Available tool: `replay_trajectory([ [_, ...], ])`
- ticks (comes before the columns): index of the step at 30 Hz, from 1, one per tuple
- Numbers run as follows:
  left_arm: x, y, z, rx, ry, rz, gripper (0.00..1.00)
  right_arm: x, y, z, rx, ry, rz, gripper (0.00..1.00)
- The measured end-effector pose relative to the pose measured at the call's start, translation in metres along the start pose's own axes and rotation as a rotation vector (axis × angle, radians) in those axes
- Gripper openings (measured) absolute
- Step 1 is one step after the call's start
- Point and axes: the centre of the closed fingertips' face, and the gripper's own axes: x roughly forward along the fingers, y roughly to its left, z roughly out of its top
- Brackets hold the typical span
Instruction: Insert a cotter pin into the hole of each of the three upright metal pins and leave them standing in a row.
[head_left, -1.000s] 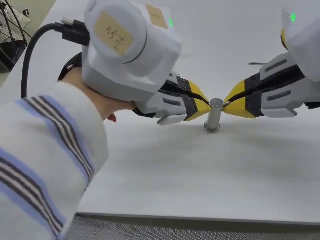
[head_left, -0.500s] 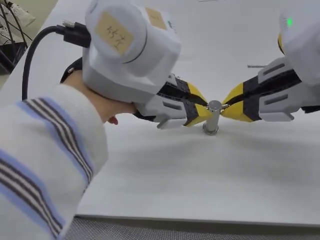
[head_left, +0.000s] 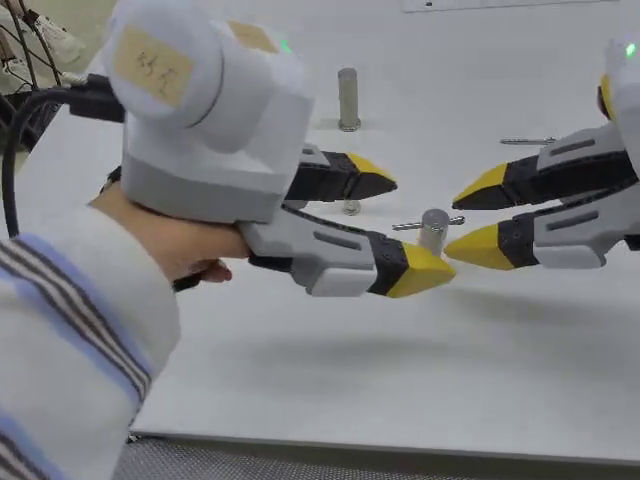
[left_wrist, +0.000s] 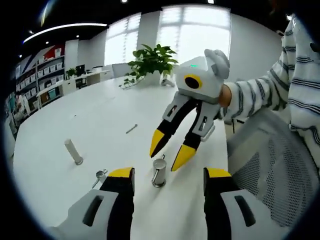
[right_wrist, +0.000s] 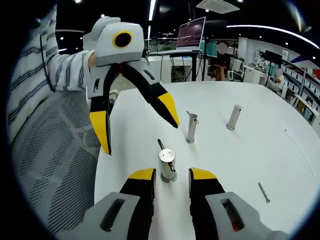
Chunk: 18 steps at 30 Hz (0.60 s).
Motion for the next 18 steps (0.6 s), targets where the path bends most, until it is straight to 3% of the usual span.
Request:
replay_trajectory([
  [2, -0.004, 0.001, -0.003, -0.021, -0.012, 0.002, 0.58, 0.001, 0.003, 0.000, 0.002, -0.019, 0.003, 0.22],
  [3, -0.006, 0.004, -0.006, -0.059, -0.018, 0.018, 0.62, 0.003, 0.008, 0.002, 0.007, -0.033, 0.008, 0.21],
  [7, -0.010, 0.006, -0.008, -0.080, -0.033, 0.060, 0.86, 0.008, 0.012, 0.000, 0.046, -0.060, 0.016, 0.21],
  [12, -0.019, 0.011, -0.011, -0.083, -0.038, 0.104, 0.99, 0.014, 0.014, -0.002, 0.079, -0.083, 0.023, 0.22],
  [15, -0.023, 0.014, -0.011, -0.073, -0.053, 0.129, 0.99, 0.017, 0.018, 0.001, 0.088, -0.121, 0.046, 0.20],
  [18, -0.024, 0.012, -0.013, -0.072, -0.054, 0.150, 0.99, 0.020, 0.015, -0.004, 0.083, -0.121, 0.048, 0.19],
])
